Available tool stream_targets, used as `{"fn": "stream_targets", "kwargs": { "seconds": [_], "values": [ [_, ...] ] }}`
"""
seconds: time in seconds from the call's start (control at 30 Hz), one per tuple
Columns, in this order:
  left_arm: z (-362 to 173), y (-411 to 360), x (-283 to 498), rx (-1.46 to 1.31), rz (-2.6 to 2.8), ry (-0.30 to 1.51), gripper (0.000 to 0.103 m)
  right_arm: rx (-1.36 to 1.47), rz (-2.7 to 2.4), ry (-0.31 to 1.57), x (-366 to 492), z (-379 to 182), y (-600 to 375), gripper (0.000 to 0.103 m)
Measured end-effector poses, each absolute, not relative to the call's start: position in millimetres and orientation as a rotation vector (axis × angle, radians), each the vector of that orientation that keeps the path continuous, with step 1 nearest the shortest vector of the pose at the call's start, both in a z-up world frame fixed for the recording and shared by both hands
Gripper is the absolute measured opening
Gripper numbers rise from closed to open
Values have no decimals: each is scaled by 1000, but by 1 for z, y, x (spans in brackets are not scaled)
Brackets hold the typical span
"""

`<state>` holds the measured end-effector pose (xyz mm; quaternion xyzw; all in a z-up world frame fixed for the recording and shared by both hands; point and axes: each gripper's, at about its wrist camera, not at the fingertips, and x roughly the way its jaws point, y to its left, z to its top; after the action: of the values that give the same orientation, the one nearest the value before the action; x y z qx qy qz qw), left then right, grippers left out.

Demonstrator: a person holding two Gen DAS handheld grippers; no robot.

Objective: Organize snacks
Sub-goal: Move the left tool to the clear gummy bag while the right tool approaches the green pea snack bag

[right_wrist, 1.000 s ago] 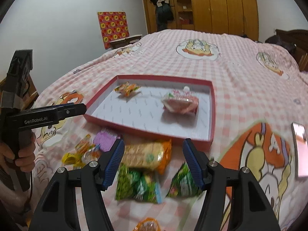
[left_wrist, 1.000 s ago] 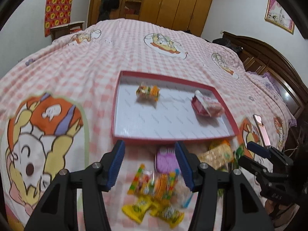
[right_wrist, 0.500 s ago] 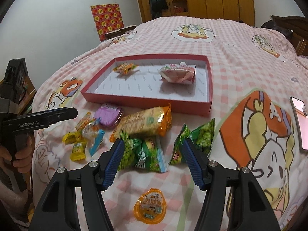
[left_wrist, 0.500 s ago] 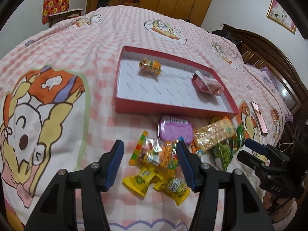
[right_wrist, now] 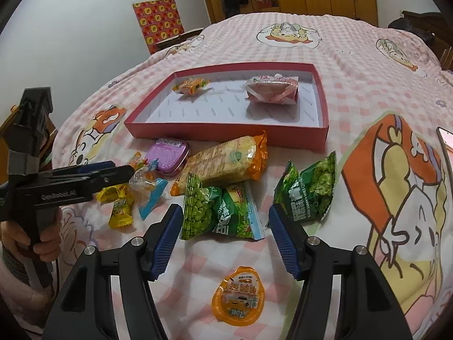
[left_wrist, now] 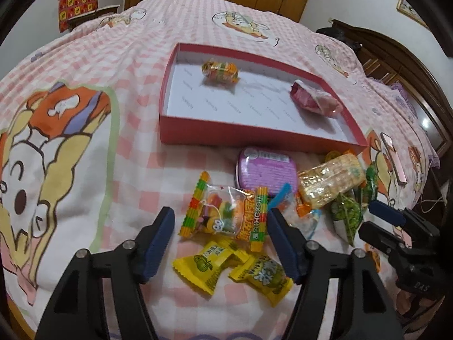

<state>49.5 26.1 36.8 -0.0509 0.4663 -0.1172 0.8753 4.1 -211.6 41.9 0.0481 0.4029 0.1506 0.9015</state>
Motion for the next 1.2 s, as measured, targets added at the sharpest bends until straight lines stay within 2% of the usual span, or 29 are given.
{"fn": "stream_targets", "kwargs": {
  "seconds": [0.3, 0.77, 0.97, 1.03, 1.2],
  "values": [
    [38, 27, 41, -65, -206, 915, 70, 98, 317, 861, 6, 36, -203, 68],
    [36, 29, 42, -108, -229, 917, 52, 84, 305, 832, 0, 41, -197, 71],
    [37, 30, 40, -112, -243, 910, 49, 104, 301, 828, 3, 42, -198, 71],
    [39, 29, 39, -99, -241, 899, 39, 113, 301, 823, 4, 42, -199, 71],
    [37, 29, 43, -103, -241, 911, 39, 126, 269, 844, 13, 31, -203, 71]
  ]
}}
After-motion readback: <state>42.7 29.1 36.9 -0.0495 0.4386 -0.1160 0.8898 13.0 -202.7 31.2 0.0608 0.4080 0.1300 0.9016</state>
